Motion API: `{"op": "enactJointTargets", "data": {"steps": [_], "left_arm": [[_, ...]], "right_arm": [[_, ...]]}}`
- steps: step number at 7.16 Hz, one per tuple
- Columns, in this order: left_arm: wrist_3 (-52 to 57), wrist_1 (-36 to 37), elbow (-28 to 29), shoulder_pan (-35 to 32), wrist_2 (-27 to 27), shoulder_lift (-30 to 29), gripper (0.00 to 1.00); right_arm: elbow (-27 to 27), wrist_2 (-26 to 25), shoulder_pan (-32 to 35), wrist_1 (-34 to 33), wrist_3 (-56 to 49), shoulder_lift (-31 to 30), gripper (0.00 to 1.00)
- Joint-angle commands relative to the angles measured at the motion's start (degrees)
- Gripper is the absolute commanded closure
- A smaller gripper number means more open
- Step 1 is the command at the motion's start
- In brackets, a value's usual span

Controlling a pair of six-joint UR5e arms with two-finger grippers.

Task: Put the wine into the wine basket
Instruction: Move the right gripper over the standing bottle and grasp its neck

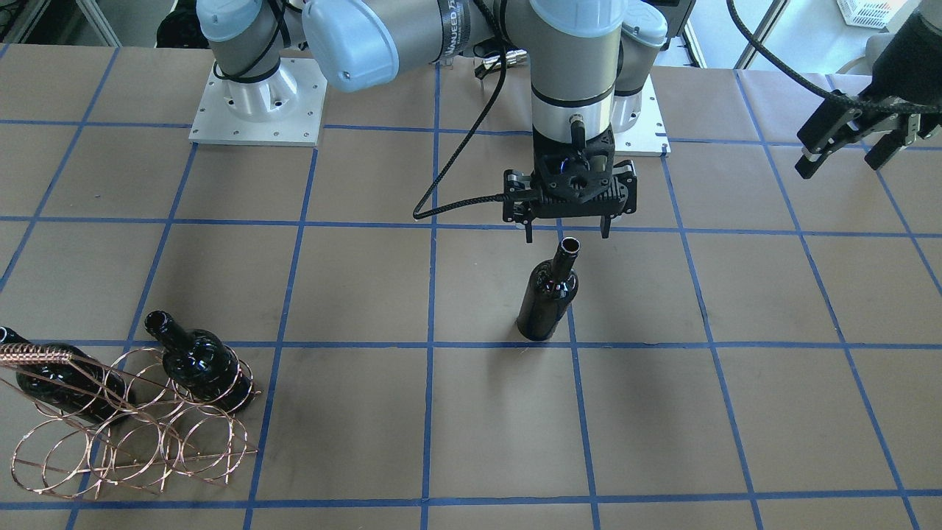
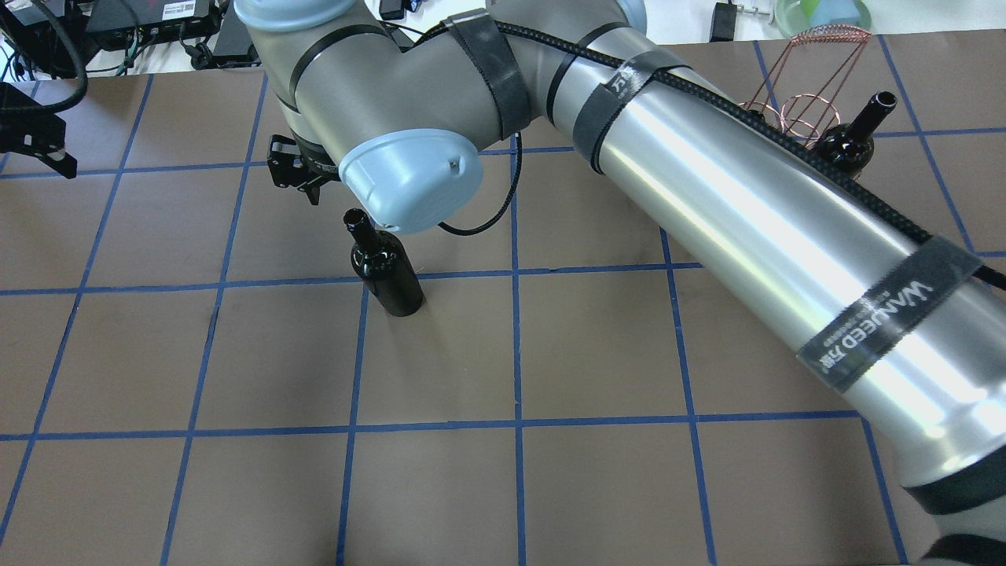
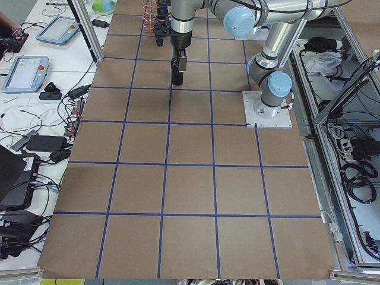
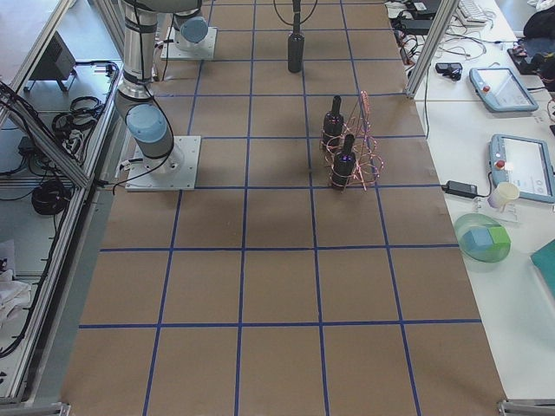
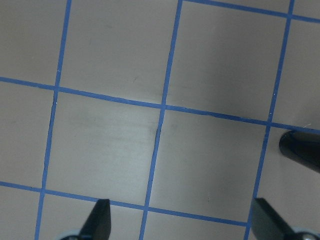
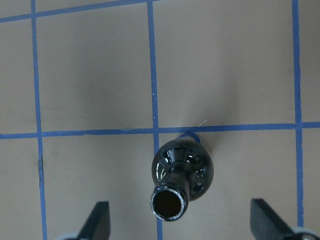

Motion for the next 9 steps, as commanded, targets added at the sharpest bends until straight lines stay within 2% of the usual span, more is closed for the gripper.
{"op": "enactJointTargets", "data": {"steps": [1, 3, 4, 7, 9], "left_arm": [[0.0, -0.1, 0.0, 0.0, 0.0, -0.1, 0.00], [0.3, -0.1, -0.1, 0.0, 0.2, -0.2, 0.00], [0.3, -0.1, -0.2, 0.3, 0.2, -0.2, 0.00], [0.6, -0.1, -0.8, 1.0, 0.2, -0.3, 0.00], [0.3, -0.1, -0.9, 0.9, 0.2, -0.1, 0.00]], "right_arm": [[-0.2, 0.0, 0.6, -2.2, 0.0, 2.7, 0.00], [0.0, -0.9, 0.7, -2.1, -1.0, 3.3, 0.04], [0.3, -1.4, 0.7, -2.0, -1.7, 3.5, 0.12], [0.3, -1.7, 0.7, -2.1, -2.4, 4.2, 0.17], [0.3, -1.7, 0.6, -2.1, -2.8, 4.2, 0.25]]}}
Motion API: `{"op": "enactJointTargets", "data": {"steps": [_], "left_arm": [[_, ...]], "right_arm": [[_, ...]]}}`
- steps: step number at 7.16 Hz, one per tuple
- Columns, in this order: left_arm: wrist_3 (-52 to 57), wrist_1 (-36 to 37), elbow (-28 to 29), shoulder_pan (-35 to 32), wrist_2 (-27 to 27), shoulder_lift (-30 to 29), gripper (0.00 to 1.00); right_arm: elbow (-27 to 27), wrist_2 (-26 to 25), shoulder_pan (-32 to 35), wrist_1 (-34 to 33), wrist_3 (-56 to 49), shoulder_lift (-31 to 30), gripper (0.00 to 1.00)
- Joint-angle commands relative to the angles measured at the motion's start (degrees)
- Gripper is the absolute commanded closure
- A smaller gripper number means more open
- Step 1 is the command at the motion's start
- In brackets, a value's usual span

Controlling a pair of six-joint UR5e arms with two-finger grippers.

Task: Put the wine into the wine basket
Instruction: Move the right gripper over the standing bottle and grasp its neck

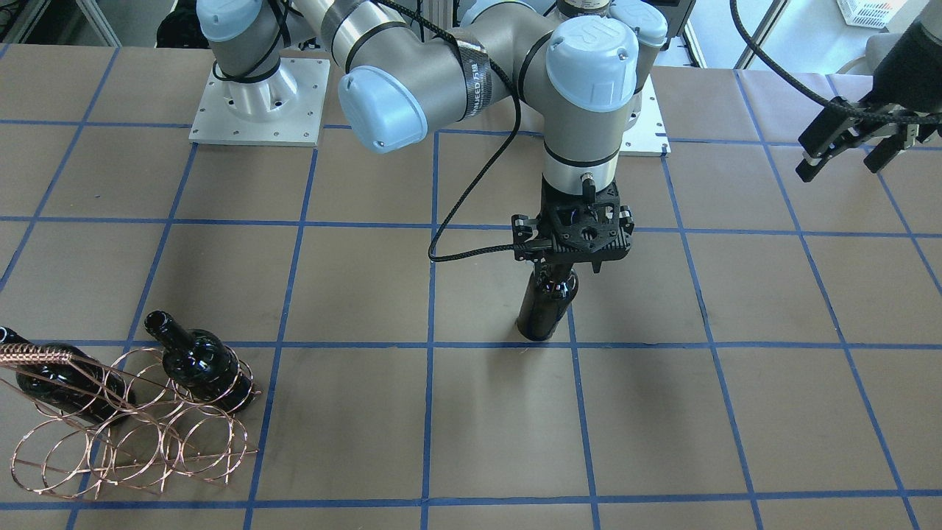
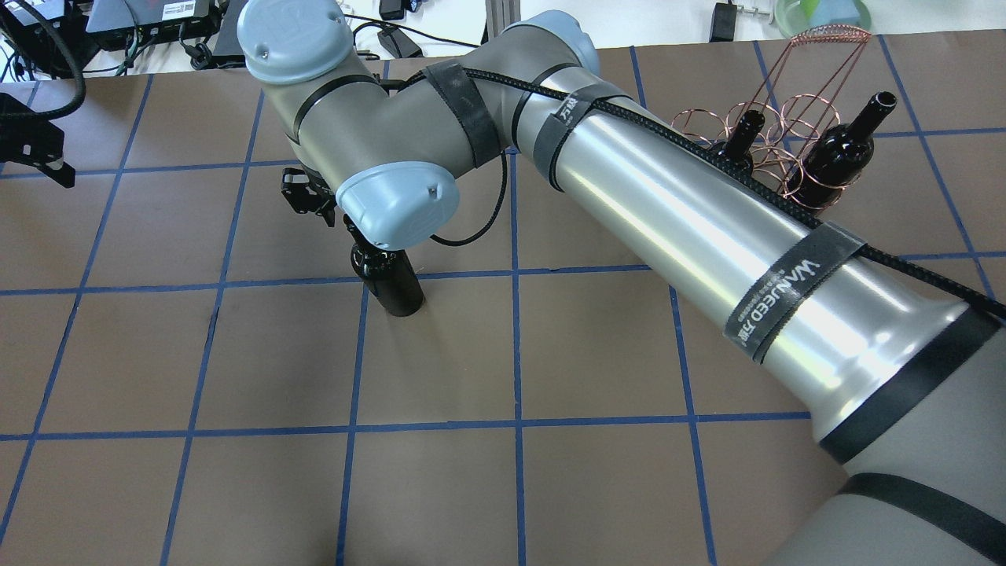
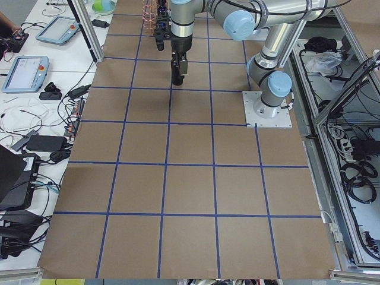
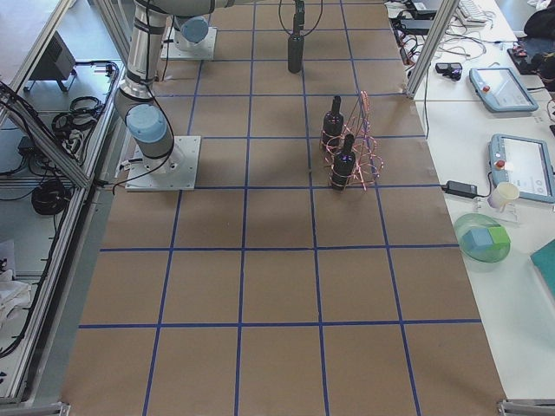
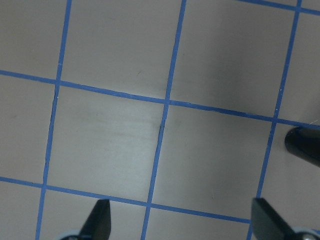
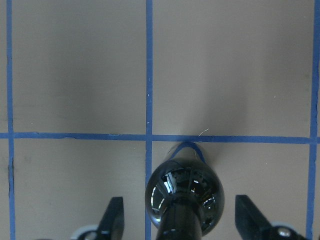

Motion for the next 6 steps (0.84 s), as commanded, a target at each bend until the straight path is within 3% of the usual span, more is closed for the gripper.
{"op": "enactJointTargets", "data": {"steps": [1, 3, 4, 6], "left_arm": [[-0.4, 0.1, -0.1, 0.0, -0.2, 0.1, 0.00], [-0.4, 0.1, -0.1, 0.0, -0.1, 0.1, 0.00], [-0.2, 0.1, -0.1, 0.0, -0.1, 0.1, 0.00], [0.0, 0.1, -0.1, 0.0, -0.1, 0.0, 0.00]], "right_arm": [[0.0, 0.0, 0.0, 0.0, -0.4, 0.1, 0.42], [0.0, 0.0, 0.0, 0.0, -0.5, 0.1, 0.63], [0.0, 0.0, 0.0, 0.0, -0.5, 0.1, 0.82], [0.0, 0.1, 0.0, 0.0, -0.9, 0.1, 1.00]]}}
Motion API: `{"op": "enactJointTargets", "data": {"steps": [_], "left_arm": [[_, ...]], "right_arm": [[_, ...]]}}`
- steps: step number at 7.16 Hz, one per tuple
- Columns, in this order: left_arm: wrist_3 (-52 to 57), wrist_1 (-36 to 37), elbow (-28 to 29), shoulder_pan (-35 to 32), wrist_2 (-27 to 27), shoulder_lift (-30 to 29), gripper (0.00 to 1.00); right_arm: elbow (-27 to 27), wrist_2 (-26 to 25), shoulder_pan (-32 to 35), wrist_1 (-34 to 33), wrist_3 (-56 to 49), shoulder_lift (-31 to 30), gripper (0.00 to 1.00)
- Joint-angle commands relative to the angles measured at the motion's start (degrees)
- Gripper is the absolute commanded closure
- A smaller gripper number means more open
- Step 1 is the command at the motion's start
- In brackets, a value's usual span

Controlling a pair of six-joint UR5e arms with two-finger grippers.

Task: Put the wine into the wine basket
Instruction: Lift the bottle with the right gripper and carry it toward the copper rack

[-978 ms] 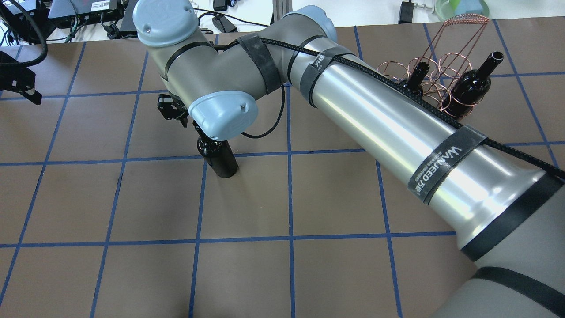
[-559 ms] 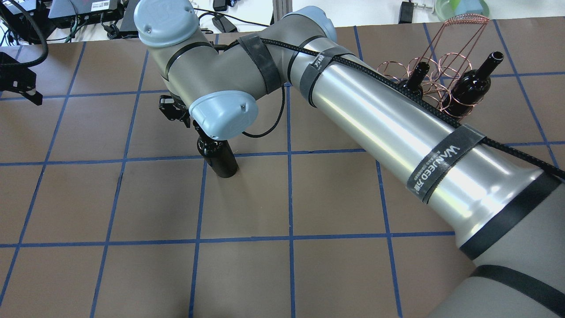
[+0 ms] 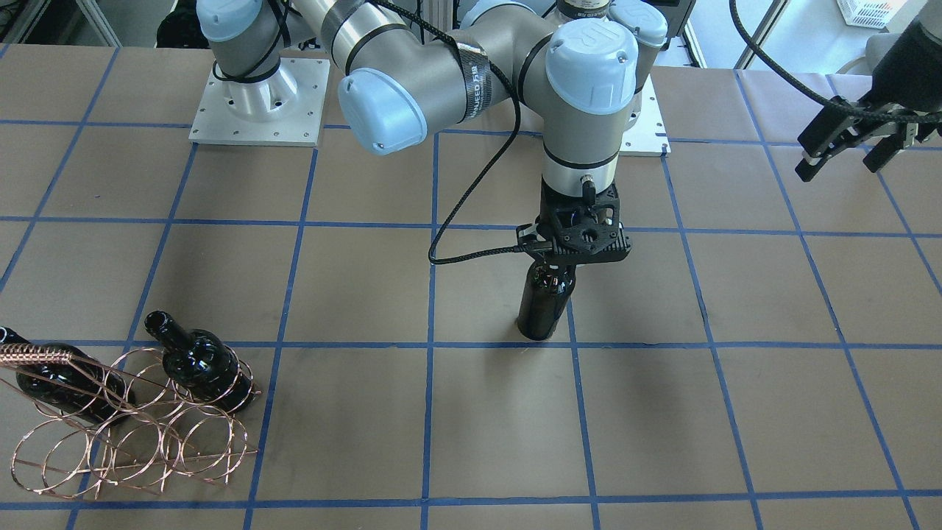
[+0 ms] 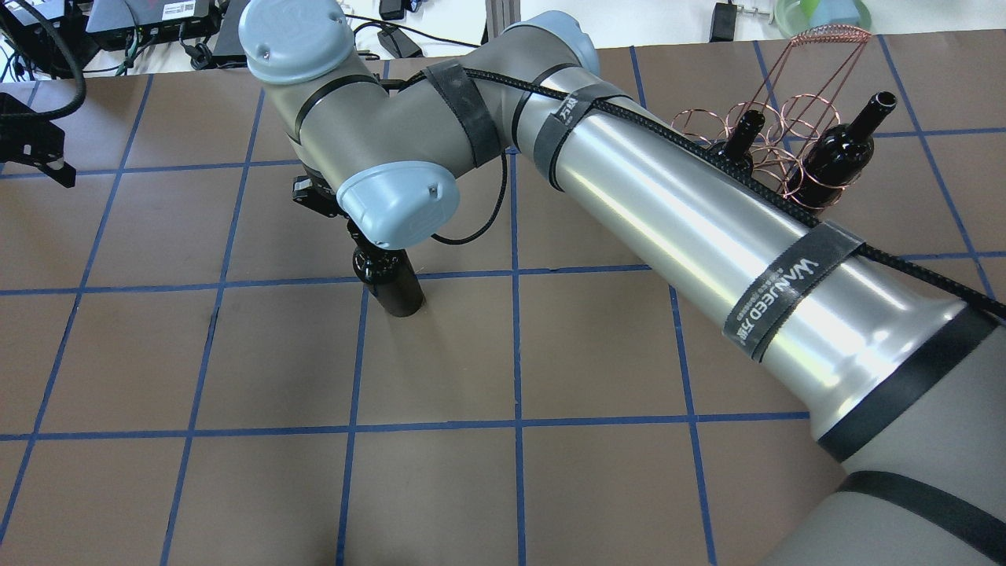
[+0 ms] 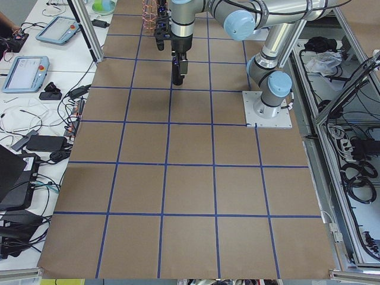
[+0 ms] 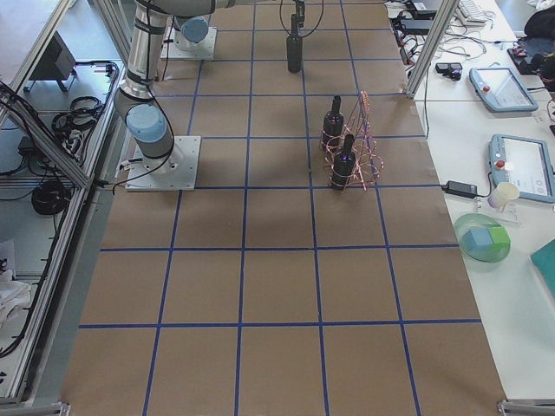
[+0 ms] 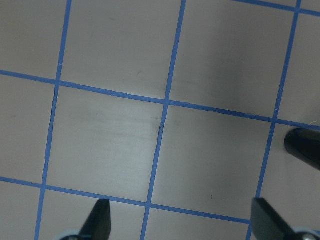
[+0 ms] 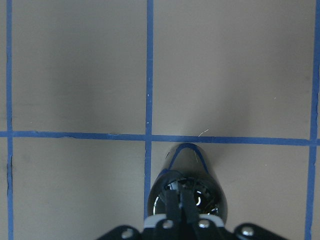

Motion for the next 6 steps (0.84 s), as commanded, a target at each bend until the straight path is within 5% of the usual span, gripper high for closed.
{"op": "enactJointTargets", "data": {"steps": [1, 2, 4, 6], "left_arm": [[0.0, 0.0, 0.0, 0.0, 0.1, 0.0, 0.00], [0.0, 0.0, -0.1, 0.0, 0.0, 0.0, 0.00], [-0.1, 0.0, -0.1, 0.0, 0.1, 0.0, 0.00], [-0.2, 0.0, -0.1, 0.0, 0.1, 0.0, 0.00]], "right_arm": [[0.0, 0.3, -0.1, 0.0, -0.3, -0.1, 1.00], [-0.1, 0.9, -0.3, 0.0, -0.3, -0.1, 1.00], [-0.3, 3.3, -1.1, 0.0, -0.6, -0.4, 0.45], [-0.3, 3.4, -1.1, 0.1, -1.0, -0.4, 0.27]]}}
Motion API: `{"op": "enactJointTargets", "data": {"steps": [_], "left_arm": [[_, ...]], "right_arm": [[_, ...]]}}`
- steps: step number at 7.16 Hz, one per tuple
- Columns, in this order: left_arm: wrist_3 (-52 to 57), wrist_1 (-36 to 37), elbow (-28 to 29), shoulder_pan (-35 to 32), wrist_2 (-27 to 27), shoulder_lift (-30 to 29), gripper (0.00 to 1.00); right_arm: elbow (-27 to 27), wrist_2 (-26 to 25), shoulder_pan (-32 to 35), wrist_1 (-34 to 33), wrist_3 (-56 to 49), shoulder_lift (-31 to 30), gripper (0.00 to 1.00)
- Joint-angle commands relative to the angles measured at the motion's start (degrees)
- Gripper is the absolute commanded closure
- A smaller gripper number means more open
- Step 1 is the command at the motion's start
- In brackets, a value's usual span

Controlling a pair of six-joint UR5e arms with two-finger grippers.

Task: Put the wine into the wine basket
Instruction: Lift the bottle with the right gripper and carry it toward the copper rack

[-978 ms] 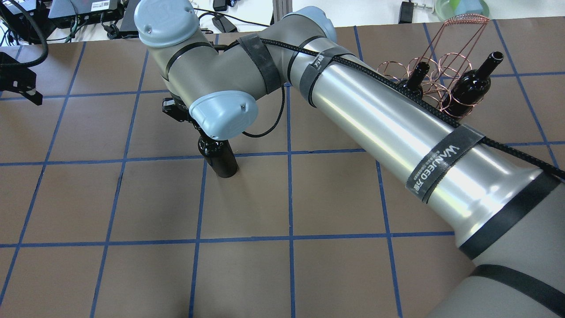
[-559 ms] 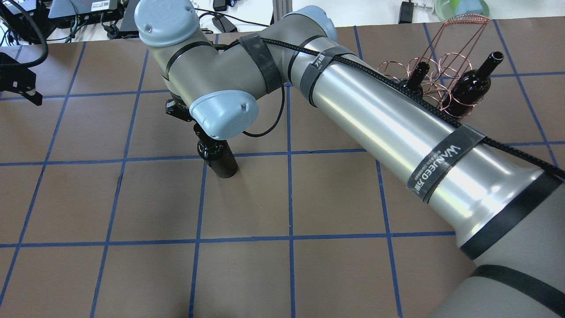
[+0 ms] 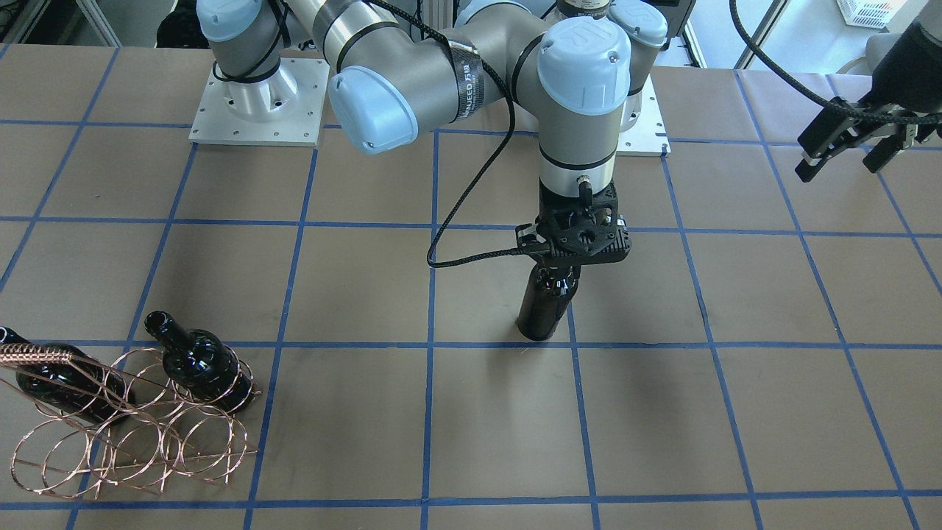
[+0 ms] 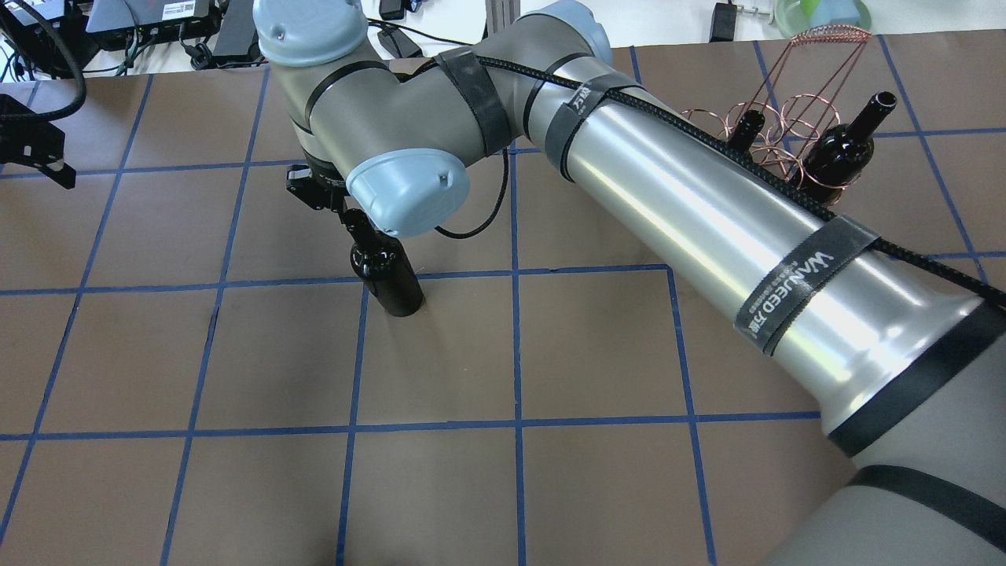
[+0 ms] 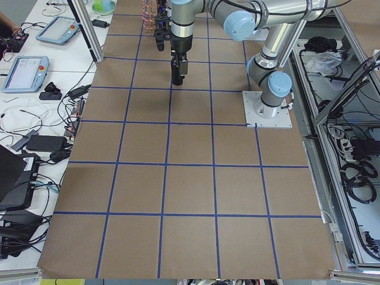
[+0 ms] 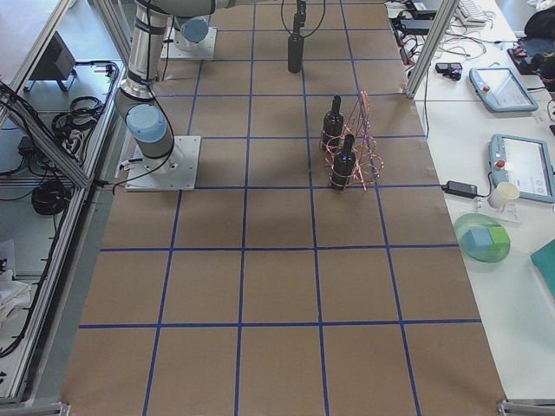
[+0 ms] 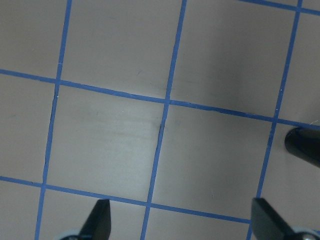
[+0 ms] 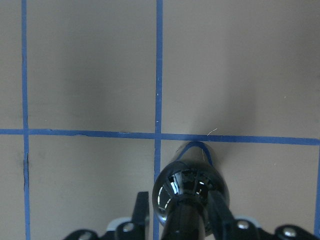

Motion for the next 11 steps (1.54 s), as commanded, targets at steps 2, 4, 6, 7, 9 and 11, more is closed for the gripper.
{"op": "enactJointTargets", "data": {"steps": [2, 4, 6, 7, 9, 11], "left_arm": [[0.0, -0.1, 0.0, 0.0, 0.0, 0.0, 0.00], [0.0, -0.1, -0.1, 0.0, 0.0, -0.2, 0.00], [0.1, -0.1, -0.1, 0.1, 0.0, -0.2, 0.00], [0.1, -0.1, -0.1, 0.2, 0.1, -0.2, 0.00], [0.1, -0.1, -0.5, 0.2, 0.0, -0.2, 0.00], [0.1, 0.0, -0.6, 0.2, -0.1, -0.2, 0.00]], "right_arm": [[0.5, 0.2, -0.1, 0.5, -0.2, -0.1, 0.26], [0.8, 0.3, 0.2, 1.8, -0.2, -0.1, 0.27], [0.8, 0.7, 0.3, 2.0, -0.1, -0.1, 0.37], [0.8, 1.4, 0.3, 2.0, -0.1, 0.0, 0.52], [0.8, 1.4, 0.3, 2.0, -0.3, 0.1, 0.89], [0.7, 1.4, 0.3, 2.0, -0.4, 0.1, 1.00]]}}
